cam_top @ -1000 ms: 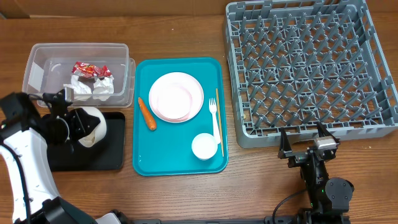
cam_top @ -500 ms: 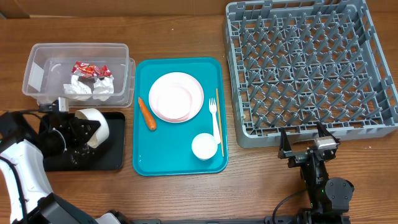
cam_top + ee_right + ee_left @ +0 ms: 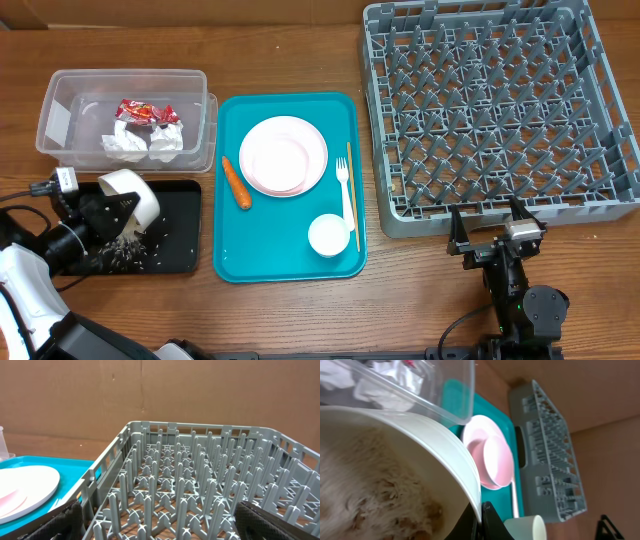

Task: Sort waste into correct bins and load items into the dishwasher
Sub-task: 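Tilt the bowl with the left gripper to dump rice onto the black tray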

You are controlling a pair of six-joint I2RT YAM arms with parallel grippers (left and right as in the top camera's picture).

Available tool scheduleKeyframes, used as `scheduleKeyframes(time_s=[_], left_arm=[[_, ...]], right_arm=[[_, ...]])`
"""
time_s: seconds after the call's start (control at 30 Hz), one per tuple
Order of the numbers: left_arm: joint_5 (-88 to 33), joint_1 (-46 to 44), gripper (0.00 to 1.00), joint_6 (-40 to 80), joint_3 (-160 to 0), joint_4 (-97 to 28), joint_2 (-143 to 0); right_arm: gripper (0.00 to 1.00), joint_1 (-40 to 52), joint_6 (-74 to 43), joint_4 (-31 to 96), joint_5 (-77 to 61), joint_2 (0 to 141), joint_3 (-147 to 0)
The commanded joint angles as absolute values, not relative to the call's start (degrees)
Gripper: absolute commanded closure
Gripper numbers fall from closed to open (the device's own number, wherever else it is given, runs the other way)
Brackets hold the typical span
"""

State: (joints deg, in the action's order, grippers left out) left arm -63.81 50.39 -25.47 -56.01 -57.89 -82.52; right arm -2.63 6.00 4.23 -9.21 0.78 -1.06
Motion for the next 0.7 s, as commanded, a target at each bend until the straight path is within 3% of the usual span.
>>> scheduleKeyframes(time_s=[0.0,0.4,0.67], left_arm=[[-70.15,50.61,0.96,-31.77,-55.22,-59.4,-82.0],[-69.63,50.59,0.96,-32.8,-55.22,-59.35,-82.0],[-75.64,49.47,0.96,-32.86,-55.22,-61.25,-82.0]], right_arm=[[0.0,-2.96,5.58,3.97,-9.52,0.16,-0.45],[0.0,-2.96,5.58,3.95,-9.52,0.16,-0.45],[0.0,-2.96,5.58,3.97,-9.52,0.16,-0.45]])
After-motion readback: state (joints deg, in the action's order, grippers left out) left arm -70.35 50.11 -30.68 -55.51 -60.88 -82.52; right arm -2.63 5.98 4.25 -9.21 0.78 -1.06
